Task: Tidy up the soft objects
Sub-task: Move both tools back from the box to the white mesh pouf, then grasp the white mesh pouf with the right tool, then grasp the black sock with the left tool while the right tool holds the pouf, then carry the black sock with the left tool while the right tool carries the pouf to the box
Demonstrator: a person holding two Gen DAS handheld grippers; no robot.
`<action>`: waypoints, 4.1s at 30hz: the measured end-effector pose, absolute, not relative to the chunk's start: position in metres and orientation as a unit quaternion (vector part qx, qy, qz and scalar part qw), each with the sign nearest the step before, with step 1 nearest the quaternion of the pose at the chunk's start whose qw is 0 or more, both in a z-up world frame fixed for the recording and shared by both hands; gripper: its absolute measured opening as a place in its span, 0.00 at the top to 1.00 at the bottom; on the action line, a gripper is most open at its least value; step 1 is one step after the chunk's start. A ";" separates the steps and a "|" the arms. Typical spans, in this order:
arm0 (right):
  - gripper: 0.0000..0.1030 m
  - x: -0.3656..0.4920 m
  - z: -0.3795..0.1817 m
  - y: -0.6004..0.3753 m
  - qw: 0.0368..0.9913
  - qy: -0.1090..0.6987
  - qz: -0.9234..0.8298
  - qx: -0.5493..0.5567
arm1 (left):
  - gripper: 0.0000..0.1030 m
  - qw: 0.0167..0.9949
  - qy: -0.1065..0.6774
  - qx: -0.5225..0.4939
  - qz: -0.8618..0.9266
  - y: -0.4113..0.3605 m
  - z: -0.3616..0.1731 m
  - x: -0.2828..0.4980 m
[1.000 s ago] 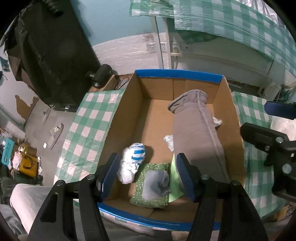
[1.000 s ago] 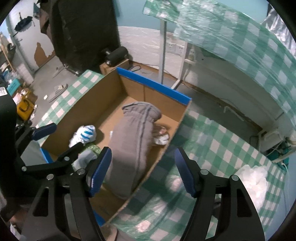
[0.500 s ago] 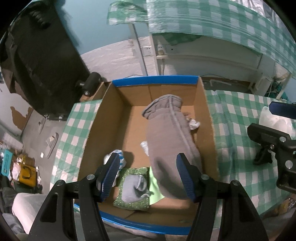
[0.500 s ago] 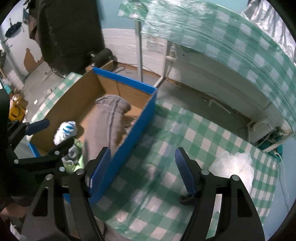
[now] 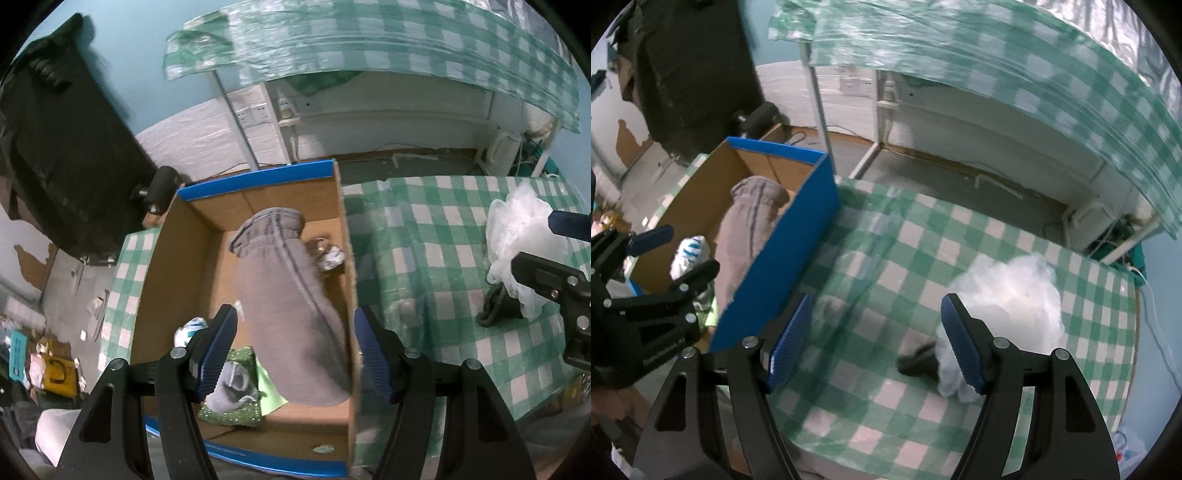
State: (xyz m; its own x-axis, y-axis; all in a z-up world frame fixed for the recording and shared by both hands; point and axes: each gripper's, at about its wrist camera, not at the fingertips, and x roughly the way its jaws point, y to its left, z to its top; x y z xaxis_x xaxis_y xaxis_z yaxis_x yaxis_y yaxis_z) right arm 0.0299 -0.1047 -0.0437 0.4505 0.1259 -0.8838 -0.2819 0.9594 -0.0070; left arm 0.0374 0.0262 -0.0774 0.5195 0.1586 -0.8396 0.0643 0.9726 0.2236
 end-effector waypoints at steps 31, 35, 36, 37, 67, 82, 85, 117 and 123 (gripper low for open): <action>0.28 0.057 -0.077 -0.208 0.841 0.537 0.045 -0.052 | 0.26 0.847 0.509 0.152 -0.031 -0.059 -0.102 0.068; 0.28 0.071 -0.085 -0.206 0.842 0.533 0.052 -0.064 | 0.26 0.844 0.518 0.134 -0.036 -0.063 -0.117 0.079; 0.28 0.074 -0.088 -0.205 0.842 0.533 0.052 -0.069 | 0.26 0.841 0.522 0.134 -0.035 -0.065 -0.121 0.083; 0.28 0.077 -0.091 -0.206 0.841 0.533 0.052 -0.071 | 0.26 0.840 0.525 0.134 -0.035 -0.066 -0.124 0.085; 0.13 0.089 -0.191 -0.265 0.759 0.641 -0.029 -0.109 | 0.26 0.806 0.563 0.168 -0.071 -0.112 -0.174 0.114; 0.50 0.038 -0.156 -0.273 0.788 0.611 -0.020 -0.071 | 0.23 0.807 0.544 0.191 -0.129 -0.153 -0.156 0.088; 0.50 0.026 -0.151 -0.271 0.791 0.608 -0.014 -0.065 | 0.22 0.803 0.547 0.190 -0.143 -0.163 -0.156 0.084; 0.51 0.005 -0.133 -0.312 0.813 0.583 -0.001 -0.003 | 0.53 0.755 0.566 0.260 -0.206 -0.225 -0.207 0.047; 0.51 0.004 -0.120 -0.306 0.821 0.571 0.004 -0.008 | 0.53 0.772 0.551 0.251 -0.195 -0.218 -0.185 0.048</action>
State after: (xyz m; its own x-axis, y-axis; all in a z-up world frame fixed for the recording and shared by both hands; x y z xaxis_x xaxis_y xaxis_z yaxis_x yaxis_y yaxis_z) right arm 0.0038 -0.3063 -0.1198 0.3487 -0.0017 -0.9372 -0.0162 0.9998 -0.0079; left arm 0.0481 -0.2176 -0.1847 0.3175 -0.0238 -0.9480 0.5772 0.7980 0.1732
